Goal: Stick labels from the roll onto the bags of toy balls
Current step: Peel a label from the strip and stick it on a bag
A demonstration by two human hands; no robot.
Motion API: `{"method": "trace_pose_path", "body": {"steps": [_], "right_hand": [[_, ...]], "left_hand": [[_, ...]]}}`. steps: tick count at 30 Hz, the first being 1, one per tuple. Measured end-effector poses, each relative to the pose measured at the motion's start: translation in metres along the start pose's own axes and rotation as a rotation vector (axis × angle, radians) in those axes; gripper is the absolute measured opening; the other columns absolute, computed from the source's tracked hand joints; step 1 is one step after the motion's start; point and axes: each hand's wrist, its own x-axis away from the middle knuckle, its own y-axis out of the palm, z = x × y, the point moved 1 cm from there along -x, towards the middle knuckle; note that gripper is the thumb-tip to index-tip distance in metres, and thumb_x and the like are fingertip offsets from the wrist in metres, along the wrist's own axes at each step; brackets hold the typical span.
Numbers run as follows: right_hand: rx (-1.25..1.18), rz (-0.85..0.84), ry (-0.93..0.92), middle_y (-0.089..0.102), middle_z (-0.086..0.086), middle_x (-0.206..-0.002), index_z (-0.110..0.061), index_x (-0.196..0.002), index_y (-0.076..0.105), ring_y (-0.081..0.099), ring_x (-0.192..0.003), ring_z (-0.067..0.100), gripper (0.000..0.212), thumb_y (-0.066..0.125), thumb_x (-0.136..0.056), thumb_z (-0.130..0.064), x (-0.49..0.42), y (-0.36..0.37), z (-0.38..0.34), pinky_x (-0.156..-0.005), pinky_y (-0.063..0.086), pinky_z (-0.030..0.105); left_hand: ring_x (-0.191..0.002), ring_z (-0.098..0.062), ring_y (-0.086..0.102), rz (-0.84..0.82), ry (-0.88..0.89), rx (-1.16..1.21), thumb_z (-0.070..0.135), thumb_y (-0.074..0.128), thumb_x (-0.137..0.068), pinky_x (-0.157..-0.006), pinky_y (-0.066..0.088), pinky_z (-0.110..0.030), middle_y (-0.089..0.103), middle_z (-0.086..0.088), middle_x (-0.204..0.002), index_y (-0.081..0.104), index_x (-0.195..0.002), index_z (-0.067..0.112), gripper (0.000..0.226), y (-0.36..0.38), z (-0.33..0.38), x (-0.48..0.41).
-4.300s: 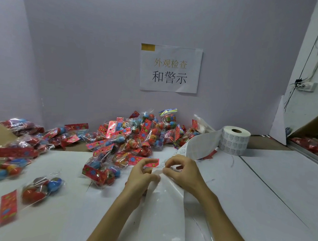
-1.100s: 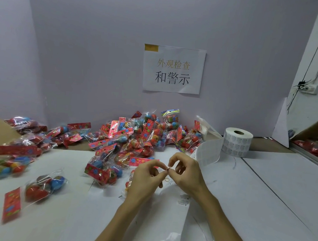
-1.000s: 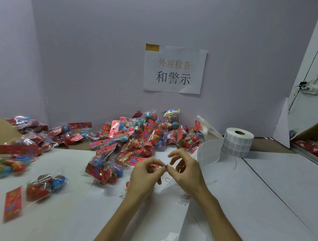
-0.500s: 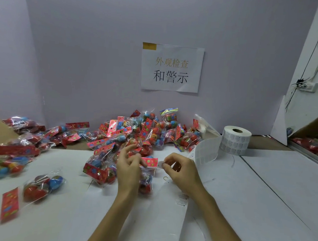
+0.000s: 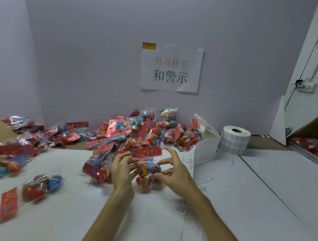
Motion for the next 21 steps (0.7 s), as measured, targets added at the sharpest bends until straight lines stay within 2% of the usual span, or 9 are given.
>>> {"method": "trace_pose_path", "body": {"steps": [5, 7, 9, 12, 14, 16, 19, 21], "right_hand": [[-0.126, 0.158, -0.041, 0.068, -0.008, -0.108, -0.035, -0.151, 0.028, 0.072, -0.08, 0.011, 0.089, 0.083, -0.083, -0.014, -0.001, -0.005, -0.002, -0.064, 0.058, 0.023], [-0.17, 0.204, -0.039, 0.068, -0.009, -0.107, -0.035, -0.15, 0.028, 0.073, -0.079, 0.012, 0.089, 0.082, -0.083, -0.011, -0.002, -0.006, -0.002, -0.067, 0.06, 0.026], [-0.211, 0.257, -0.039, 0.067, -0.006, -0.107, -0.032, -0.151, 0.028, 0.073, -0.079, 0.015, 0.088, 0.08, -0.084, -0.008, -0.004, -0.009, -0.001, -0.072, 0.062, 0.029], [-0.309, 0.315, -0.058, 0.068, -0.002, -0.108, -0.028, -0.151, 0.031, 0.074, -0.079, 0.022, 0.084, 0.078, -0.085, -0.003, -0.005, -0.013, 0.002, -0.077, 0.063, 0.036], [-0.354, 0.323, -0.07, 0.068, -0.001, -0.109, -0.028, -0.149, 0.033, 0.074, -0.081, 0.024, 0.082, 0.078, -0.085, -0.003, -0.005, -0.016, 0.002, -0.077, 0.063, 0.038], [-0.371, 0.313, -0.078, 0.068, -0.001, -0.11, -0.031, -0.146, 0.036, 0.075, -0.083, 0.023, 0.08, 0.079, -0.085, -0.005, -0.005, -0.016, 0.001, -0.073, 0.063, 0.033], [-0.39, 0.304, -0.081, 0.069, -0.003, -0.112, -0.032, -0.14, 0.043, 0.074, -0.094, 0.015, 0.067, 0.077, -0.088, -0.01, -0.005, -0.014, 0.0, -0.075, 0.06, 0.026], [-0.401, 0.311, -0.085, 0.072, -0.004, -0.109, -0.029, -0.129, 0.057, 0.072, -0.098, 0.011, 0.046, 0.075, -0.09, -0.012, -0.005, -0.015, -0.001, -0.078, 0.059, 0.026]], "left_hand": [[-0.078, -0.024, 0.068, -0.024, 0.045, -0.017, 0.001, 0.058, -0.097, -0.068, 0.055, -0.032, 0.068, -0.01, -0.088, 0.057, -0.114, 0.012, 0.02, 0.003, 0.001, 0.003], [-0.089, -0.023, 0.066, -0.008, 0.059, -0.062, 0.007, 0.068, -0.094, -0.076, 0.052, -0.033, 0.065, -0.008, -0.099, 0.05, -0.121, 0.014, 0.033, 0.003, 0.0, 0.003], [-0.103, -0.023, 0.06, -0.021, 0.047, -0.164, 0.021, 0.078, -0.09, -0.088, 0.048, -0.037, 0.059, -0.002, -0.108, 0.044, -0.127, 0.018, 0.05, 0.002, 0.0, 0.004], [-0.11, -0.028, 0.066, -0.224, -0.13, -0.219, 0.039, 0.08, -0.084, -0.093, 0.053, -0.041, 0.064, -0.007, -0.122, 0.048, -0.134, 0.015, 0.064, 0.004, -0.002, 0.009], [-0.102, -0.029, 0.074, -0.397, -0.208, -0.247, 0.039, 0.078, -0.086, -0.087, 0.059, -0.041, 0.074, -0.01, -0.117, 0.058, -0.131, 0.013, 0.056, 0.006, -0.005, 0.014], [-0.094, -0.026, 0.077, -0.468, -0.155, -0.293, 0.03, 0.075, -0.091, -0.083, 0.059, -0.037, 0.079, -0.009, -0.104, 0.066, -0.126, 0.011, 0.041, 0.008, -0.009, 0.016], [-0.091, -0.025, 0.077, -0.383, -0.117, -0.244, 0.016, 0.074, -0.091, -0.079, 0.06, -0.033, 0.079, -0.011, -0.098, 0.071, -0.117, 0.009, 0.027, 0.006, -0.01, 0.012], [-0.092, -0.026, 0.075, -0.295, -0.139, -0.178, 0.01, 0.075, -0.089, -0.076, 0.06, -0.033, 0.078, -0.014, -0.1, 0.071, -0.115, 0.006, 0.026, 0.003, -0.009, 0.006]]}}
